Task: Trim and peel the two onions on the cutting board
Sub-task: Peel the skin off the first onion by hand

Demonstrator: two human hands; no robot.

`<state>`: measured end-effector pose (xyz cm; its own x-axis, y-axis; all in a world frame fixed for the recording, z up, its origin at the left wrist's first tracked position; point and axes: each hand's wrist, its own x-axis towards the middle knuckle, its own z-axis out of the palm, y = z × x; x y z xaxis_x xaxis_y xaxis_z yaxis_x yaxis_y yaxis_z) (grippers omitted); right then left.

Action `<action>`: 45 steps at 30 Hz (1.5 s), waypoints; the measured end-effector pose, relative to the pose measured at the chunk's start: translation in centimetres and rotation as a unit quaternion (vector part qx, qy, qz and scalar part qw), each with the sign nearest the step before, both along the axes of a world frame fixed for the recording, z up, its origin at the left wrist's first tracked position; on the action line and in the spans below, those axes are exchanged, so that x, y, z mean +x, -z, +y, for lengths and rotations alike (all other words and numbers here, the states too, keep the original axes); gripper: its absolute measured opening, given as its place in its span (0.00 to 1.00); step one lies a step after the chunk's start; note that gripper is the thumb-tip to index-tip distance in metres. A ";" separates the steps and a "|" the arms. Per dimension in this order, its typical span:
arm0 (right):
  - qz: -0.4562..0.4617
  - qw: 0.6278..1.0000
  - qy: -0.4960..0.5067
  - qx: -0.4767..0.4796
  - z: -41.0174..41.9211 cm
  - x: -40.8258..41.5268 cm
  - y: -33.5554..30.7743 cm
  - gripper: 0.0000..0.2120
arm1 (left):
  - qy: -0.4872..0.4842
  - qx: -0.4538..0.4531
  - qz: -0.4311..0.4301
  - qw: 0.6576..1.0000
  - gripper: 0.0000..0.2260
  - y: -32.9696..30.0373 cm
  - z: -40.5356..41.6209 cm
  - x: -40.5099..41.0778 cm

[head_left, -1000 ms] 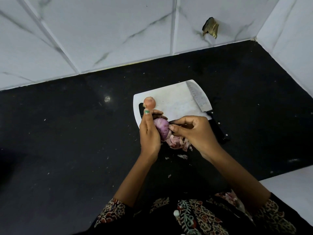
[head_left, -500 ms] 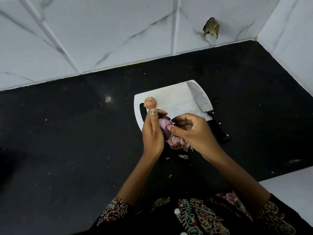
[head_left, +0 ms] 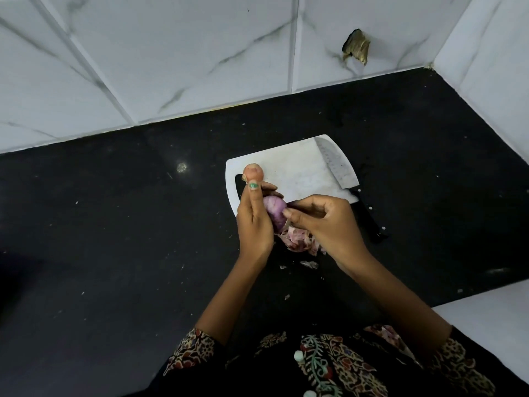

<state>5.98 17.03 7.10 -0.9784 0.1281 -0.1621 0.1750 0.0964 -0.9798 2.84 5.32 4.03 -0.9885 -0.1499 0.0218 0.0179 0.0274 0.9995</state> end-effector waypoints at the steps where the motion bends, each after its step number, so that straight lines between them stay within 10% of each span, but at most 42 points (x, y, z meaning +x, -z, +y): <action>1: 0.001 1.000 0.016 0.006 -0.2 0.0 0.2 0.03 | 0.001 -0.005 0.005 1.000 0.18 0.0 0.1 0.0; 16: -0.052 0.992 0.050 0.104 -1.2 -0.5 2.4 0.05 | 0.004 0.055 -0.062 0.997 0.21 0.0 0.5 0.3; 28: -0.040 0.975 0.120 0.185 0.7 -0.7 3.6 0.07 | 0.052 0.397 -0.308 0.863 0.23 -1.7 -0.6 0.3; 38: 0.017 0.970 0.087 0.227 1.8 -0.8 2.5 0.20 | 0.096 0.428 -0.351 0.827 0.14 -1.9 -1.4 0.2; 41: 0.023 0.972 0.051 0.227 2.1 -0.9 2.2 0.04 | 0.108 0.416 -0.357 0.829 0.13 -2.0 -1.4 0.1; 45: 0.019 0.986 0.008 0.167 2.2 -1.1 1.2 0.09 | 0.133 0.416 -0.367 0.821 0.13 -2.3 -1.4 0.1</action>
<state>4.90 19.19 5.93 -0.9803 0.1843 -0.0715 0.1430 0.4116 -0.9001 2.95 3.94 6.31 -0.6893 0.4116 -0.5963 -0.7034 -0.5773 0.4147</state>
